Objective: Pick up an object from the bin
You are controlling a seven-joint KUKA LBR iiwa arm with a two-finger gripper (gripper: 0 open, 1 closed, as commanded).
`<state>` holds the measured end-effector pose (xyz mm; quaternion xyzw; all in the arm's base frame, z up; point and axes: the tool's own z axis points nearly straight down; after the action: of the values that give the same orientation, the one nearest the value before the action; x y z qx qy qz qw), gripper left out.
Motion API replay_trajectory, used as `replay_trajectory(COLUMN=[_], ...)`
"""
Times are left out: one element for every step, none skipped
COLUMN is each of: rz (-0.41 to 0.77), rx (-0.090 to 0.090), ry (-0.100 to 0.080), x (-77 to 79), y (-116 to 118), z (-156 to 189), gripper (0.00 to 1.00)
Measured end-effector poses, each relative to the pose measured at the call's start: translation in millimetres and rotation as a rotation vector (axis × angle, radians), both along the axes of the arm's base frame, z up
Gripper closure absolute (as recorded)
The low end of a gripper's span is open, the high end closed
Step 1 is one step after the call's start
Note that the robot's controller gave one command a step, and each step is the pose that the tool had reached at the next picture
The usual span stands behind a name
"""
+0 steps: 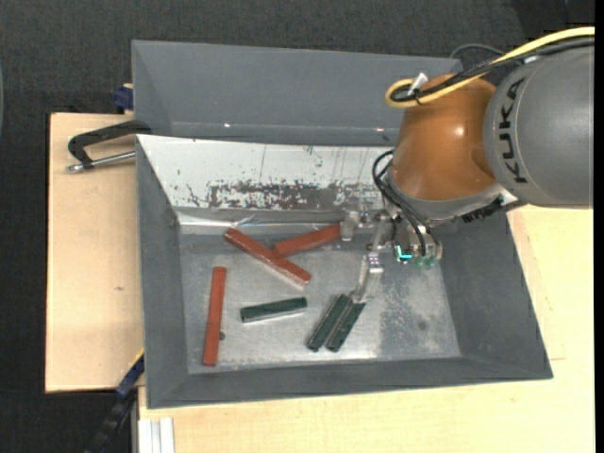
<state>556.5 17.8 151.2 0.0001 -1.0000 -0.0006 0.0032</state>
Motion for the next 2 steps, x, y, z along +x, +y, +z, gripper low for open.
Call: replay_trajectory(rz=[-0.001,-0.004], rx=[0.0,0.0], ry=[-0.008,-0.015], x=[1.9,-29.7], y=[0,31], z=[4,-44], gripper=[0.0,0.0])
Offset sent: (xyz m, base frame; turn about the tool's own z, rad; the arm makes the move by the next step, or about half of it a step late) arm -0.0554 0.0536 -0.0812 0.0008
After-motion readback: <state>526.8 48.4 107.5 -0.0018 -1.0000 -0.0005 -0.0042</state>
